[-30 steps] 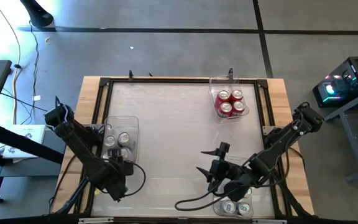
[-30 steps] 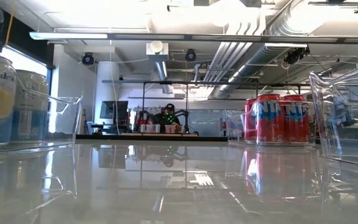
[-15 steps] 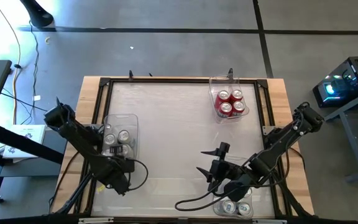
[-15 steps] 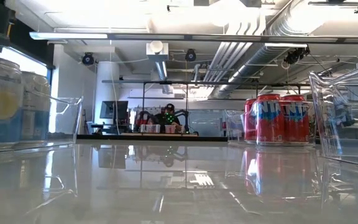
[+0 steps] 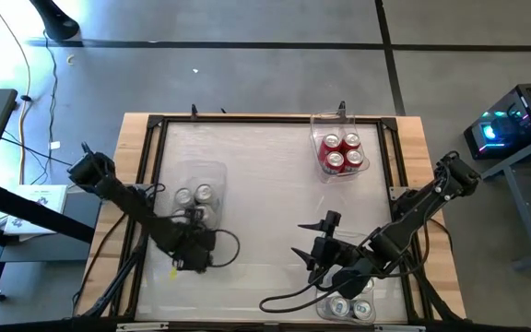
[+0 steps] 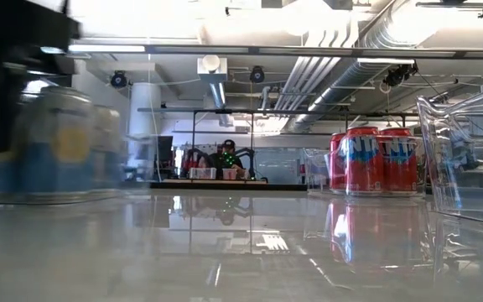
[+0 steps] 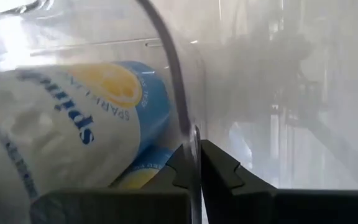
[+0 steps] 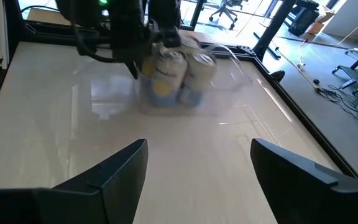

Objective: Sort soda cans
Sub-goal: Move the middle left transparent bin to the top left of the table

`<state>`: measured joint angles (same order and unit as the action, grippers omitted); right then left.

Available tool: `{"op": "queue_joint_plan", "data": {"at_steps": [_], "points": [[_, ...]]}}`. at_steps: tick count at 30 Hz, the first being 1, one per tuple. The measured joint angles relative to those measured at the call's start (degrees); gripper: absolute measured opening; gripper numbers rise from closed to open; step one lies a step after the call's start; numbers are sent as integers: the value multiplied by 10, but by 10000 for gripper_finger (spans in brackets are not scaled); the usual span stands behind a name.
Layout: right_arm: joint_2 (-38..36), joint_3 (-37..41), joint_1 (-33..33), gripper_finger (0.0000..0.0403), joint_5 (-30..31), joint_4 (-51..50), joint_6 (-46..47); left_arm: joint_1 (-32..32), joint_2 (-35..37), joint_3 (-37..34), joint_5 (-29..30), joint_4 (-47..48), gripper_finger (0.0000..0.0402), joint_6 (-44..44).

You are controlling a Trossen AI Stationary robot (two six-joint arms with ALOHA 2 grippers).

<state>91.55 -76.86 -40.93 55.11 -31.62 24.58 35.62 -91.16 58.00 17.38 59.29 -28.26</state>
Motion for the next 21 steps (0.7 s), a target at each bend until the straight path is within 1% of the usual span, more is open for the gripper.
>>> {"op": "queue_joint_plan", "data": {"at_steps": [2, 5, 11, 18, 21], "points": [[0, 0, 0, 280, 0, 0, 0, -24, 0, 0, 11, -19, 2, 34], [0, 0, 0, 280, 0, 0, 0, -67, 0, 0, 13, -46, 1, 84], [0, 0, 0, 280, 0, 0, 2, -155, 0, 0, 6, -104, 1, 145], [0, 0, 0, 280, -2, -8, 11, -241, -1, -1, -4, -172, 1, 239], [0, 0, 1, 280, -3, -14, 20, -282, -1, -1, -8, -187, 1, 275]]}}
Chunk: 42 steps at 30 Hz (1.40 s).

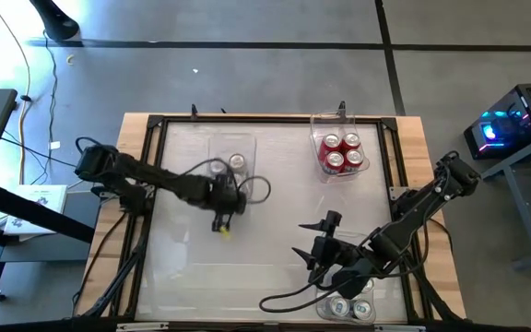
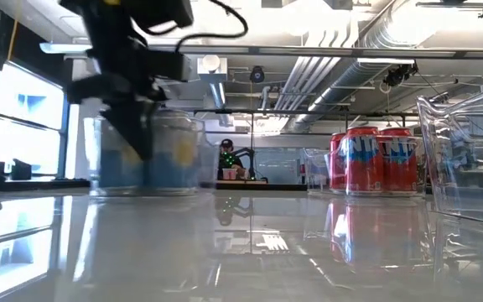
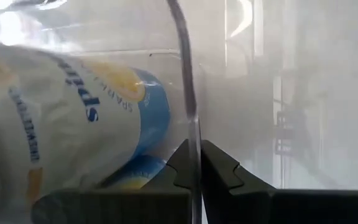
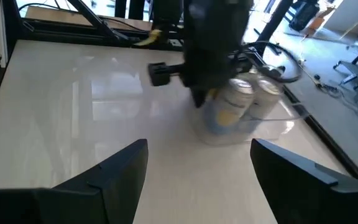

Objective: Sort soda cans
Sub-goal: Move the middle left transparent bin to the top left of the table, then move the top right transparent bin to the center top of the table

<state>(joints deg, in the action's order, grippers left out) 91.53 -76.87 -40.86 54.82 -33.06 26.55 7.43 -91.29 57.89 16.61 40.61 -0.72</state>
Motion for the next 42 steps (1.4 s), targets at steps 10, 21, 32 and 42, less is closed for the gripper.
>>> {"op": "queue_joint_plan", "data": {"at_steps": [10, 21, 32, 42], "points": [[-43, -1, 39, 279, -79, -186, 167, -103, 0, -13, -27, -78, 3, 70], [-91, -1, 173, 279, -267, -379, 80, -116, 2, -19, -32, -94, 41, 69], [-91, 44, 339, 279, -372, -413, -124, -116, 2, -19, -40, -126, 175, 44], [-91, 157, 443, 279, -384, -372, -208, -105, 2, 37, -43, -117, 209, 39]]}}
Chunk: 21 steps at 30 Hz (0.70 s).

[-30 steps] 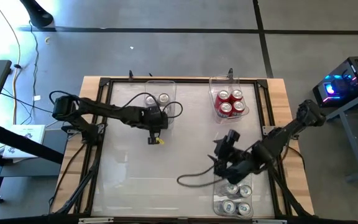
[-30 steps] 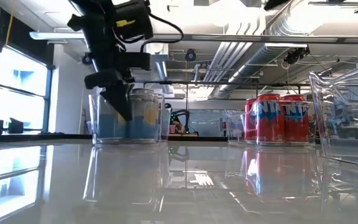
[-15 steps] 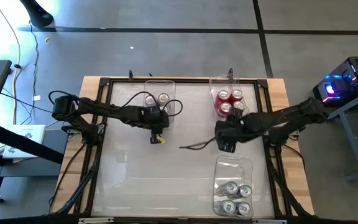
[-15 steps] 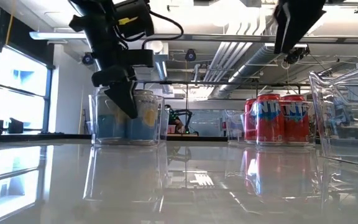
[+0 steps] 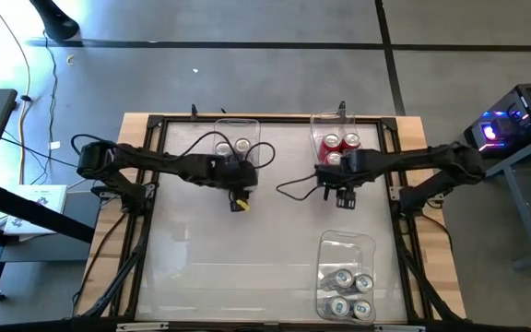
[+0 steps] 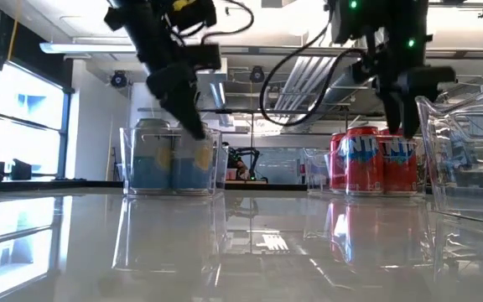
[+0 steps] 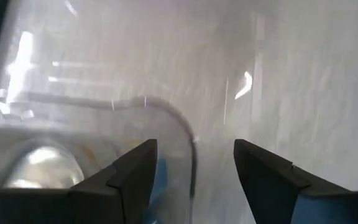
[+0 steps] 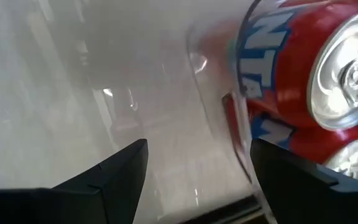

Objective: Sort soda cans
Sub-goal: Move the top right transparent bin to the center top of the table

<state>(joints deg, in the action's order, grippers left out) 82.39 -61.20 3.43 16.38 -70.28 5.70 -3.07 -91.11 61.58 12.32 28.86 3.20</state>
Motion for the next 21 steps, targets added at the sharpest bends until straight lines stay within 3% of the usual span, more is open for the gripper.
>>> {"op": "queue_joint_plan", "data": {"at_steps": [9, 14, 21], "points": [[0, 5, 24, 279, 29, 27, -42, 36, 0, 71, 3, 0, 209, 0], [0, 19, 46, 277, 6, 52, -68, 73, 10, 90, 3, 3, 208, -5], [0, 57, 88, 219, -25, 99, -77, 135, 49, 90, 58, 88, 208, -72]]}}
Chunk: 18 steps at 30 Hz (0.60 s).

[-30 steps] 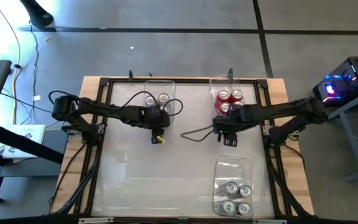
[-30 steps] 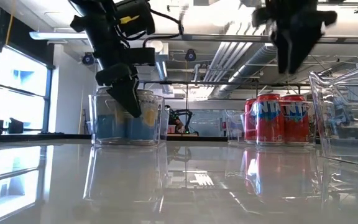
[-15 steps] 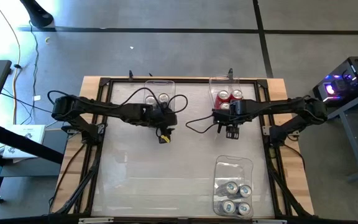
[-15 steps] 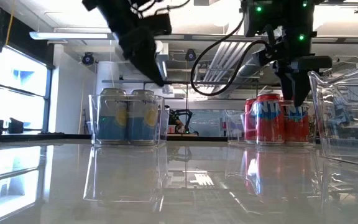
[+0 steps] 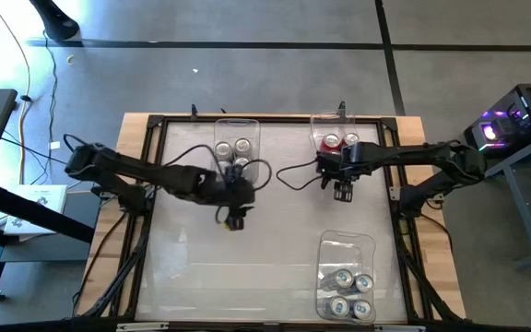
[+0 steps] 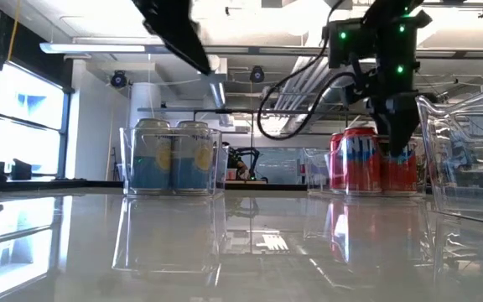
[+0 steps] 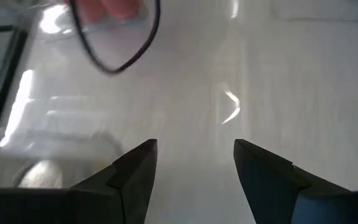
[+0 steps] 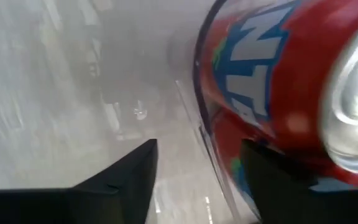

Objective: Sort soda cans
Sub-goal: Move the top right transparent bin to the center top of the table

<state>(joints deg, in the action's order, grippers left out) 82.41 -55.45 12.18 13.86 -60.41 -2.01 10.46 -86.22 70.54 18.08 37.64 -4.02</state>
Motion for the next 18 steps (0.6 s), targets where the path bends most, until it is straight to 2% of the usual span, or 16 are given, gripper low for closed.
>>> {"op": "queue_joint_plan", "data": {"at_steps": [6, 10, 18], "points": [[0, 9, 6, 100, -8, 34, 18, 61, 55, -4, 82, 139, 208, -111], [0, 9, -2, 20, -9, 52, 18, 91, 94, -4, 120, 254, 208, -222], [2, 9, -23, 3, -25, 110, 37, 152, 140, -5, 168, 425, 208, -418]]}}
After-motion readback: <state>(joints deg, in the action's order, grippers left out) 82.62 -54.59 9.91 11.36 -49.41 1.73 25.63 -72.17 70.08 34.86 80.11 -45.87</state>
